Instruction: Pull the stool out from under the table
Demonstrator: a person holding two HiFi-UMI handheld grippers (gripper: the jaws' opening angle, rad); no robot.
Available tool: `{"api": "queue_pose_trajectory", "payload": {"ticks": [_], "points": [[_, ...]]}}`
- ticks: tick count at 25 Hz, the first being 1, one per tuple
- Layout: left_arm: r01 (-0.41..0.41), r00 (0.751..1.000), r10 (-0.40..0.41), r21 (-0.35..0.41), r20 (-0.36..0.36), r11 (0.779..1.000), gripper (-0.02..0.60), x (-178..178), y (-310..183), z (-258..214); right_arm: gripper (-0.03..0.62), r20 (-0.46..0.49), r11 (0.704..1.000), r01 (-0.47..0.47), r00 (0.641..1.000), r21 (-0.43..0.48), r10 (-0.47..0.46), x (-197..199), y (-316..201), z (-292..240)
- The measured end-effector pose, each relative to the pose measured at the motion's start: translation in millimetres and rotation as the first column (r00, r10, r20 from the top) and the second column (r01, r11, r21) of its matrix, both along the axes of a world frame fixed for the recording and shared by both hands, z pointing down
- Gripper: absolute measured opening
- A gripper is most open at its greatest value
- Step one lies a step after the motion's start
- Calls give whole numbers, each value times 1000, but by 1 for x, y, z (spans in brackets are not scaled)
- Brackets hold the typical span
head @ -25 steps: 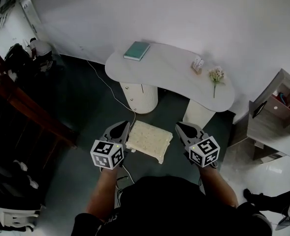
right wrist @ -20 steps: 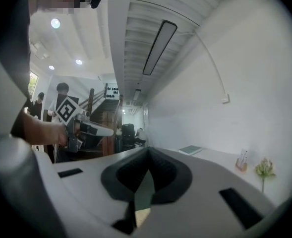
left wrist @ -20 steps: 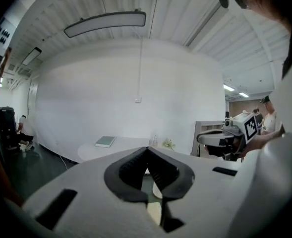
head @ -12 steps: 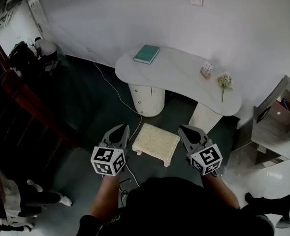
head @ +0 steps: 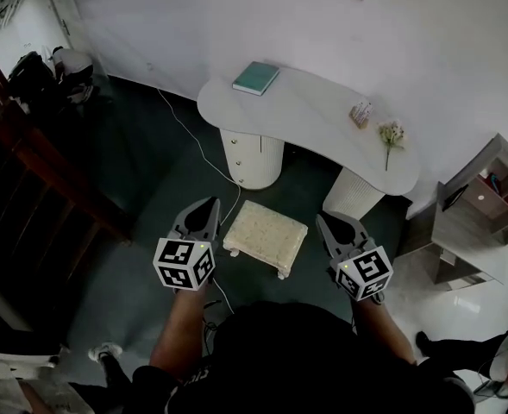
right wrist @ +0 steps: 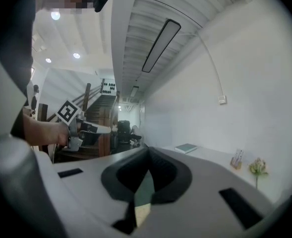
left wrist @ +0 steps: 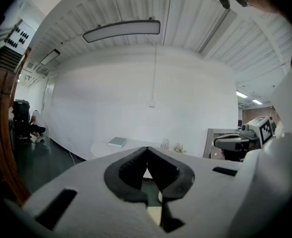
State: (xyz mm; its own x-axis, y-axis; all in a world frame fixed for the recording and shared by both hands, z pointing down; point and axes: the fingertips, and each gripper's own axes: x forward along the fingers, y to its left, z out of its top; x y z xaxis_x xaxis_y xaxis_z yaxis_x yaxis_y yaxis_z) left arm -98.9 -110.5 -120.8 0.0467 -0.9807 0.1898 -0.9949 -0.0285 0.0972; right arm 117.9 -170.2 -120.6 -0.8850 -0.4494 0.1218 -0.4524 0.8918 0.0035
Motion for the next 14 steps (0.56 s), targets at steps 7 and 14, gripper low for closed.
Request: {"api": "queue_pose_trajectory", "payload": {"ticks": [7, 14], "points": [[-22, 999, 22, -11, 29, 1000, 9, 6, -15, -2, 3, 17, 1000, -21, 1000, 2, 21, 13, -17, -9], [14, 999, -13, -25, 48, 1000, 9, 8, -25, -7, 3, 37, 999, -30, 999, -34, 31, 11, -27, -14]]}}
